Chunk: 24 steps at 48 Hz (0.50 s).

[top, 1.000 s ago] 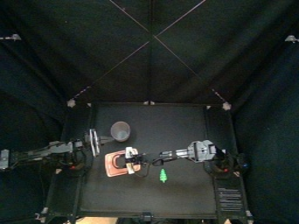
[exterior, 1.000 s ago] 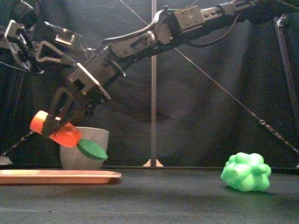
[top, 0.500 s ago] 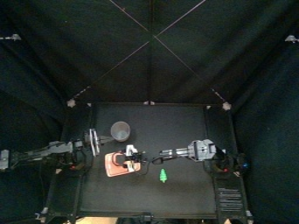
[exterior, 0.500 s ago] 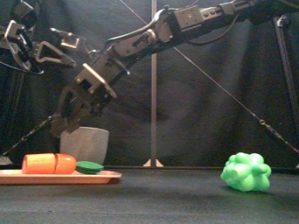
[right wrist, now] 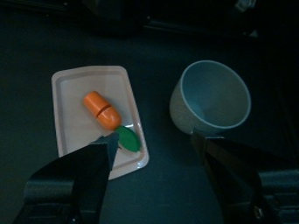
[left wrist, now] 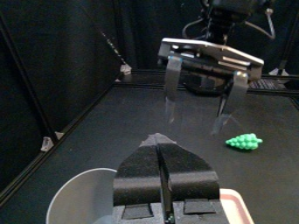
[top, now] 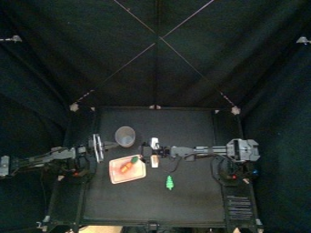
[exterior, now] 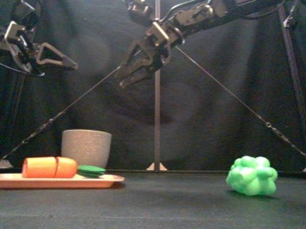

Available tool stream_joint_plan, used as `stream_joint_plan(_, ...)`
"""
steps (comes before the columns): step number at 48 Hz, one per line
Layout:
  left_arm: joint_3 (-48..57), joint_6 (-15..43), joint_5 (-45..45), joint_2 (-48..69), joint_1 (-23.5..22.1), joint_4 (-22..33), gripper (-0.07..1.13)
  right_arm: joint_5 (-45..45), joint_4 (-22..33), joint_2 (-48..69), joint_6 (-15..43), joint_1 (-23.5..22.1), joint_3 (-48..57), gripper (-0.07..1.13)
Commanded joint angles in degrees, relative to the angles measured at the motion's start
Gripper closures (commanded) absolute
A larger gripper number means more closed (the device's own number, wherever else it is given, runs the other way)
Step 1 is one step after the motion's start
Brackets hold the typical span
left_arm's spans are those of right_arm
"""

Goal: Pick the carrot then place it on the pink plate
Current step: Drop carrot on the pink plate and return to neutral

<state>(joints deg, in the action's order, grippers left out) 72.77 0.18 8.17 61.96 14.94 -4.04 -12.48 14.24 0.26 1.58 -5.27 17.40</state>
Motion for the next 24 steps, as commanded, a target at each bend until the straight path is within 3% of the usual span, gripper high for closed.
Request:
stream_joint_plan(1, -1.1, 0.1, 0.5, -0.1, -2.4, 0.1, 1.09, 7.2, -0.4, 9.5, -0.1, -2.1, 6.1, 0.07)
stream_joint_plan(13, -1.8, 0.2, 1.6, -0.1, -9.4, -0.1, 1.09, 22.4, -1.5, 23.1, -0.2, -3.6, 22.0, 0.07)
stream_joint_plan(24, -2.2, 0.2, 5.1, -0.2, -11.2, -0.7, 1.09, 24.0, -3.1, 33.0, -0.2, -3.5, 31.0, 0.07)
